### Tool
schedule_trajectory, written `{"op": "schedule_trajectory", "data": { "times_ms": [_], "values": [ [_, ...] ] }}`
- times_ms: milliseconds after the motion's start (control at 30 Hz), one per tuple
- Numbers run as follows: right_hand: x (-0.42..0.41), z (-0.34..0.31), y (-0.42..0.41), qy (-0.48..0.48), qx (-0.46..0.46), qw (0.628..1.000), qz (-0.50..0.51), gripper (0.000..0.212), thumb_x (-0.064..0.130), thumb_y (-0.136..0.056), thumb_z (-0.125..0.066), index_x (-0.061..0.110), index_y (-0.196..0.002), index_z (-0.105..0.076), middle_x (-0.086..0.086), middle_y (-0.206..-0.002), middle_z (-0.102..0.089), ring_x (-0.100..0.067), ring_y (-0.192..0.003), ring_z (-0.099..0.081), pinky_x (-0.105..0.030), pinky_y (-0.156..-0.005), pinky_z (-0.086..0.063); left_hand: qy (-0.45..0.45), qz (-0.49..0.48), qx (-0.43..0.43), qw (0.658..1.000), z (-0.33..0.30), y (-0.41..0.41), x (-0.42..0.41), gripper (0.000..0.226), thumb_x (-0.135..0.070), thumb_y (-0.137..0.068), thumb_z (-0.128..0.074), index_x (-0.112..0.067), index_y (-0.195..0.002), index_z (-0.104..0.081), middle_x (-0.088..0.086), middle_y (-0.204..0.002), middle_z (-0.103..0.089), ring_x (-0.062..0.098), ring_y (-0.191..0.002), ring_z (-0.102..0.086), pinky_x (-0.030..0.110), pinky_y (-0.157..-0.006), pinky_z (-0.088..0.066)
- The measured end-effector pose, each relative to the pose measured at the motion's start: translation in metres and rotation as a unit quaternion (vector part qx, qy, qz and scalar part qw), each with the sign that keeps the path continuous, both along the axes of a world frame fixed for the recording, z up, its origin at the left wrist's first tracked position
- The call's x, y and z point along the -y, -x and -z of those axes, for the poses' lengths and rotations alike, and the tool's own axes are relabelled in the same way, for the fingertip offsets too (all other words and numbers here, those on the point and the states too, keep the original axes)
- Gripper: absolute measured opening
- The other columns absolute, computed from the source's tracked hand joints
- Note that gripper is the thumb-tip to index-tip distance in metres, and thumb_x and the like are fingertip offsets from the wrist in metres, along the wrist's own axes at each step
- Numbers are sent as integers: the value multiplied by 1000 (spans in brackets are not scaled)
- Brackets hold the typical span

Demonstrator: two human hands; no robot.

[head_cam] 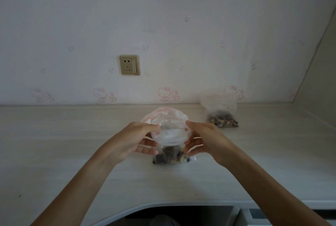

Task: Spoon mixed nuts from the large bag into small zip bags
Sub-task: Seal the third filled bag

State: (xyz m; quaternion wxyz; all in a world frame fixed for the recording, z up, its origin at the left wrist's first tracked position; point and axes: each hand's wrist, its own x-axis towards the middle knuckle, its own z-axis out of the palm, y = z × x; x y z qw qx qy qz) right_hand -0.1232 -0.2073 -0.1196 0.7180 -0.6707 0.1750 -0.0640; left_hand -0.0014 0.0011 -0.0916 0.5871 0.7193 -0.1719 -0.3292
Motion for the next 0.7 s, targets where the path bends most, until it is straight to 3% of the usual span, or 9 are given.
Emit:
{"op": "schedule_trajectory", "data": {
  "times_ms": [100, 167, 300, 467, 600, 700],
  "values": [
    [6, 5, 1, -171, -1, 985, -16, 34, 25, -102, -52, -2, -97, -72, -20, -81, -71, -32, -72, -73, -35, -59, -60, 84, 34, -133, 987, 4, -5, -6, 39, -28, -86, -75, -5, -116, -71, 11, -99, -72, 25, -82, -74, 40, -69, -64],
    [6, 9, 1, -230, 7, 973, -29, 28, 20, -92, -59, -2, -90, -77, -19, -82, -70, -30, -72, -72, -34, -59, -60, 123, 51, -186, 973, 10, -8, -9, 38, -25, -88, -73, -6, -120, -72, 10, -106, -73, 25, -91, -75, 40, -70, -64],
    [3, 15, 1, -270, 40, 960, -55, 24, 21, -90, -69, 3, -103, -78, -18, -92, -70, -26, -78, -71, -32, -63, -61, 157, 32, -177, 971, 24, -9, -10, 30, -25, -86, -76, -12, -113, -81, 6, -114, -74, 18, -98, -74, 28, -63, -63],
    [0, 14, -2, -262, 66, 961, -65, 21, 22, -92, -71, 10, -107, -80, -16, -103, -73, -22, -84, -72, -30, -63, -59, 171, -3, -144, 975, 27, -8, -6, 31, -31, -73, -87, -16, -99, -83, 0, -96, -73, 6, -77, -69, 17, -49, -54],
    [-7, 11, -4, -197, 76, 976, -59, 21, 15, -90, -72, 4, -107, -68, -15, -85, -64, -21, -71, -65, -29, -57, -54, 145, -24, -88, 985, 20, -5, -1, 28, -30, -60, -92, -18, -82, -81, -2, -79, -71, 4, -63, -66, 16, -44, -48],
    [-13, 3, -3, -78, 87, 993, 32, 5, -1, -90, -67, 2, -90, -62, -16, -73, -61, -26, -59, -63, -33, -51, -54, 93, -51, -3, 994, 15, -4, 0, 24, -15, -71, -90, -21, -68, -67, 0, -72, -71, 7, -58, -66, 19, -45, -48]
  ]
}}
